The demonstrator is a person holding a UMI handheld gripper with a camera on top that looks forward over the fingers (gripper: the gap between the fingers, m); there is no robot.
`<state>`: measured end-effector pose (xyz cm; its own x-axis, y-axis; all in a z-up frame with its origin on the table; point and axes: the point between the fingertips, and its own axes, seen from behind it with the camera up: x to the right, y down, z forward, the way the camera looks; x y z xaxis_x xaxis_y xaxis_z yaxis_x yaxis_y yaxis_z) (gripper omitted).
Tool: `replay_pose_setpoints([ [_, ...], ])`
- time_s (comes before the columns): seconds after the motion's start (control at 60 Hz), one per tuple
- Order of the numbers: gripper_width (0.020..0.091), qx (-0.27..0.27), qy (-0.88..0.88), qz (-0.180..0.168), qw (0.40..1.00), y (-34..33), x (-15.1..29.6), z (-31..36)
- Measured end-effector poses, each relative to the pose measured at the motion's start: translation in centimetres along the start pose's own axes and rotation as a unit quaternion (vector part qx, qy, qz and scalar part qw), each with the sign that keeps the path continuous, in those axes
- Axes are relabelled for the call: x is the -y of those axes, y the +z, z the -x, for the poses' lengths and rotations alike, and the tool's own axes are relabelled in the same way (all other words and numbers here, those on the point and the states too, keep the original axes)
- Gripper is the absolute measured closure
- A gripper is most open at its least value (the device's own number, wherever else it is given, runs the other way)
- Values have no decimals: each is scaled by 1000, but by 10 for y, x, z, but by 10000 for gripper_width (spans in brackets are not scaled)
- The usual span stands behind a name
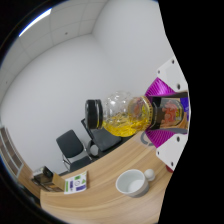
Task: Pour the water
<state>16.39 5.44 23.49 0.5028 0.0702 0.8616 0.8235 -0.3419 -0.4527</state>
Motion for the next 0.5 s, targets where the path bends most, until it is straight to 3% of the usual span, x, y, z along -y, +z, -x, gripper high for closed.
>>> replay_pose_setpoints([
  [0.1,693,45,186,-25,981,-11,1,-12],
  [0.233,694,98,359,-29,928,-11,-18,-3],
  [0.5,695,179,462,-23,869,11,-65,79],
])
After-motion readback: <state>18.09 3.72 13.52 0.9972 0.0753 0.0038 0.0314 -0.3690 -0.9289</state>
